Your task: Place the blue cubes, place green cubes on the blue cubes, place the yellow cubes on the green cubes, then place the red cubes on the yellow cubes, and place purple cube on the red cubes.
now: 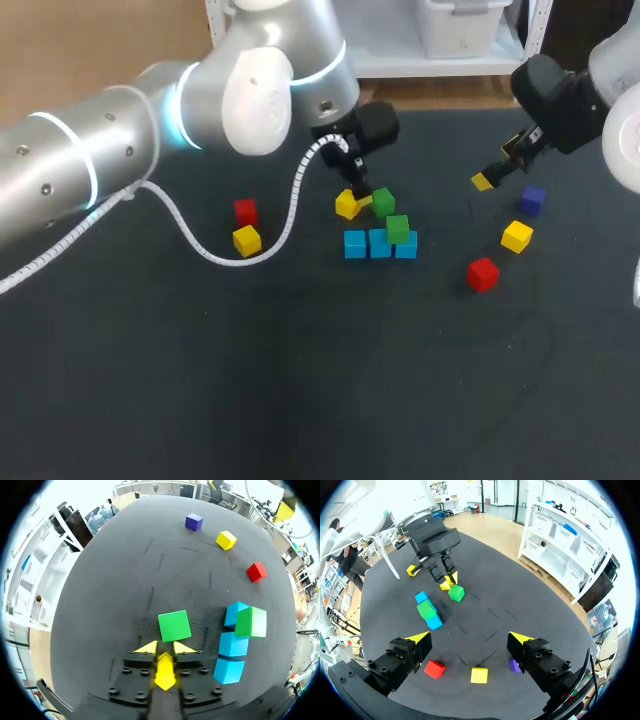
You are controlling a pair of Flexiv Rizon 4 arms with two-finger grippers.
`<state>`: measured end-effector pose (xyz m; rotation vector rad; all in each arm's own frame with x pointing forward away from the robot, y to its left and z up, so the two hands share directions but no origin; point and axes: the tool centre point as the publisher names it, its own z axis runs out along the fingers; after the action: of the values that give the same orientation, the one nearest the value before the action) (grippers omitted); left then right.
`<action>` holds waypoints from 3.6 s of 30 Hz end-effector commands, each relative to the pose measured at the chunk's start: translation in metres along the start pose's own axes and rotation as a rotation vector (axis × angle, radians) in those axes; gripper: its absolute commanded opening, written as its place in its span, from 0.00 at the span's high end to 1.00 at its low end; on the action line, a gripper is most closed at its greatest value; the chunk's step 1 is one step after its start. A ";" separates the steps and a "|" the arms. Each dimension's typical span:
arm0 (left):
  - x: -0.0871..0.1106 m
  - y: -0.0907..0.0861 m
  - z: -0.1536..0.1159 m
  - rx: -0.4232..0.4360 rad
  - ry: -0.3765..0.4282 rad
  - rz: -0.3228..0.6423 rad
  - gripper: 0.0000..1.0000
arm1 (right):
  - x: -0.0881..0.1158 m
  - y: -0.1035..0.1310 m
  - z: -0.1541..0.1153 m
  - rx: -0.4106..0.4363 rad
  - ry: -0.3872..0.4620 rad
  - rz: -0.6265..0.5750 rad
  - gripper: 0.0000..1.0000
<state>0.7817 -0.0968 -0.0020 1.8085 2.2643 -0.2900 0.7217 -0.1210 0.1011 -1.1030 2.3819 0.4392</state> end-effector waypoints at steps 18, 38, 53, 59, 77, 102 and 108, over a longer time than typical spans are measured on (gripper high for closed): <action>0.005 0.009 -0.007 0.005 -0.002 -0.009 0.00 | 0.000 0.000 0.000 0.000 -0.001 0.000 0.00; -0.003 -0.007 -0.010 0.082 -0.013 0.070 0.00 | 0.000 0.000 0.000 0.000 -0.001 0.000 0.00; -0.008 -0.012 -0.008 0.125 -0.048 0.045 0.00 | 0.000 0.000 0.000 0.000 -0.001 0.000 0.00; -0.009 -0.016 -0.004 0.124 -0.046 0.052 0.00 | 0.000 0.000 0.000 0.000 -0.001 0.000 0.00; -0.012 -0.018 0.003 0.089 -0.046 0.056 0.36 | 0.000 0.000 0.000 0.000 -0.001 0.000 0.00; 0.000 0.002 -0.009 0.053 -0.076 -0.036 1.00 | 0.000 0.000 0.000 0.000 -0.001 0.000 0.00; 0.002 0.005 -0.010 0.048 -0.075 -0.038 1.00 | 0.000 0.000 0.000 0.000 -0.001 0.000 0.00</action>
<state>0.7880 -0.0921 0.0068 1.7509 2.2655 -0.4164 0.7217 -0.1210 0.1011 -1.1030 2.3819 0.4393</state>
